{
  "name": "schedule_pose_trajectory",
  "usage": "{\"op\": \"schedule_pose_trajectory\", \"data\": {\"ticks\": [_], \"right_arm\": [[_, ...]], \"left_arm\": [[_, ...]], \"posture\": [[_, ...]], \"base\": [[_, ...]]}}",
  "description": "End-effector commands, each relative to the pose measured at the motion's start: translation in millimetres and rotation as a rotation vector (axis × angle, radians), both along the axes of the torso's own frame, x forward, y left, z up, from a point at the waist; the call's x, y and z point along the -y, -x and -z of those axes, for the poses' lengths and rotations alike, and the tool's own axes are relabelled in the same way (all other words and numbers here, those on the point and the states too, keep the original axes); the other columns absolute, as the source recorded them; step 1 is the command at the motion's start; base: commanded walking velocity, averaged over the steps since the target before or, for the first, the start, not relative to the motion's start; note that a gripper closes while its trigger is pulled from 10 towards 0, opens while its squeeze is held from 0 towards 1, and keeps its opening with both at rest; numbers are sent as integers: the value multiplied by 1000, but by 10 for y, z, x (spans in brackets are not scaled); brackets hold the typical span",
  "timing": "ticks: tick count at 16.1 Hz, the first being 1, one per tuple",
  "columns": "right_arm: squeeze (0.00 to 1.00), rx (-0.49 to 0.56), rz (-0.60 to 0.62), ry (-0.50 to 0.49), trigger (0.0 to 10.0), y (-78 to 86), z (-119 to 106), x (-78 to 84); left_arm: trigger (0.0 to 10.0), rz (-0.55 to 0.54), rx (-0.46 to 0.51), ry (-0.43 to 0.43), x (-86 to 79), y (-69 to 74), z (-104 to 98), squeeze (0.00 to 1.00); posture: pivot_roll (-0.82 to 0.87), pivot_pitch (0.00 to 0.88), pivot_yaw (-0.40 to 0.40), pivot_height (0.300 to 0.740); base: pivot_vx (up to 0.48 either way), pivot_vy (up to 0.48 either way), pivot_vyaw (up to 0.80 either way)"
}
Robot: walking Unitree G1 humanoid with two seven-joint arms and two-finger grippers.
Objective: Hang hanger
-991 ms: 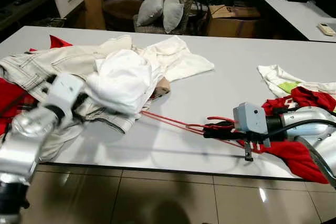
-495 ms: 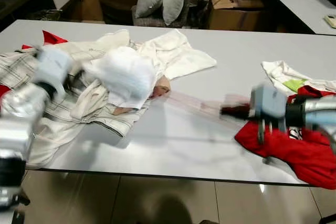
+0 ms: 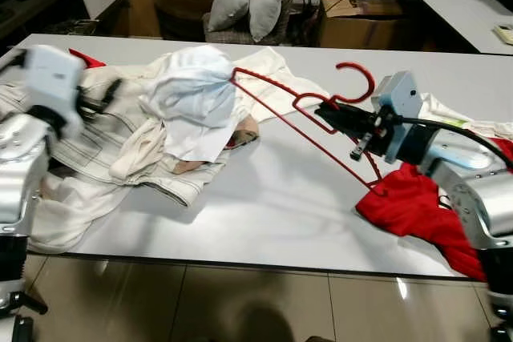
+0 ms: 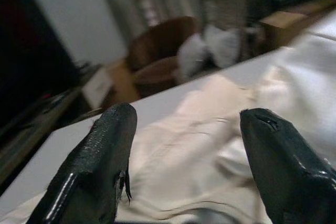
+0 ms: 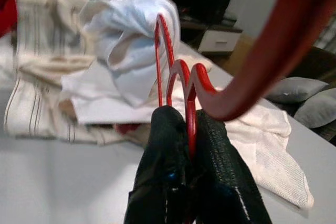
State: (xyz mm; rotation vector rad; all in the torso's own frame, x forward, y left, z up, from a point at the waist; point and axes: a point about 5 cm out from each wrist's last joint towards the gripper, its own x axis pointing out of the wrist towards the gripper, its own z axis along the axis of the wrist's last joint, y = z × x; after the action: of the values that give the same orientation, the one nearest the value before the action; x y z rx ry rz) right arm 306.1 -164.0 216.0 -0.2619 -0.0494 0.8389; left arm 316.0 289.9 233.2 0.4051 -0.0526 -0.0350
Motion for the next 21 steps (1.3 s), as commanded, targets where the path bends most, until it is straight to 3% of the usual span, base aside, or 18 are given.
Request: {"op": "schedule_pose_trajectory", "data": {"ticks": [1, 4, 6, 8, 10, 12, 14, 15, 17, 18, 21], "right_arm": [[0, 19, 20, -45, 10000, 5, -83, 19], [0, -12, -19, -12, 10000, 49, -8, -73], [0, -68, -71, 95, 10000, -8, 73, -196], [0, -130, -130, 170, 10000, -61, 105, -280], [0, -120, -128, 165, 10000, -128, 46, -313], [0, -60, -71, 67, 10000, -237, -148, -315], [0, -41, -52, -20, 10000, -246, -266, -304], [0, -38, -70, -44, 10000, -214, -279, -311], [0, -43, -107, -60, 10000, -169, -268, -334], [0, -45, -132, -61, 10000, -151, -265, -356], [0, -42, -165, -60, 10000, -121, -247, -409]], "left_arm": [[10000, -50, 65, 23, -73, 10, -105, 1000], [10000, -1, 169, 50, -17, -12, -310, 1000], [10000, 138, 253, 18, 247, -91, -570, 1000], [10000, 191, 326, 37, 398, -178, -777, 1000], [10000, 215, 340, 19, 456, -226, -848, 1000], [10000, 274, 258, -63, 506, -239, -738, 1000], [10000, 329, 139, -120, 536, -177, -504, 1000], [10000, 362, 45, -162, 565, -112, -286, 0], [10000, 424, -13, -180, 675, -28, -66, 0], [10000, 476, -12, -193, 736, 8, -32, 1000], [10000, 532, -8, -252, 806, 71, 19, 1000]], "posture": [[-111, 0, 32, 740], [-107, 0, 36, 740], [-97, 0, 45, 740], [-88, 0, 46, 740], [-85, 0, 54, 740], [-100, 0, 71, 740], [-101, 0, 74, 740], [-96, 0, 73, 740], [-73, 0, 53, 740], [-72, 0, 55, 740], [-75, 0, 67, 740]], "base": [[0, 0, 0], [0, 0, 0], [0, 0, 0], [0, 0, 0], [0, 0, 0], [0, 0, 0], [0, 0, 0], [0, 0, 0], [0, 0, 0], [0, 0, 0], [0, 0, 0]]}}
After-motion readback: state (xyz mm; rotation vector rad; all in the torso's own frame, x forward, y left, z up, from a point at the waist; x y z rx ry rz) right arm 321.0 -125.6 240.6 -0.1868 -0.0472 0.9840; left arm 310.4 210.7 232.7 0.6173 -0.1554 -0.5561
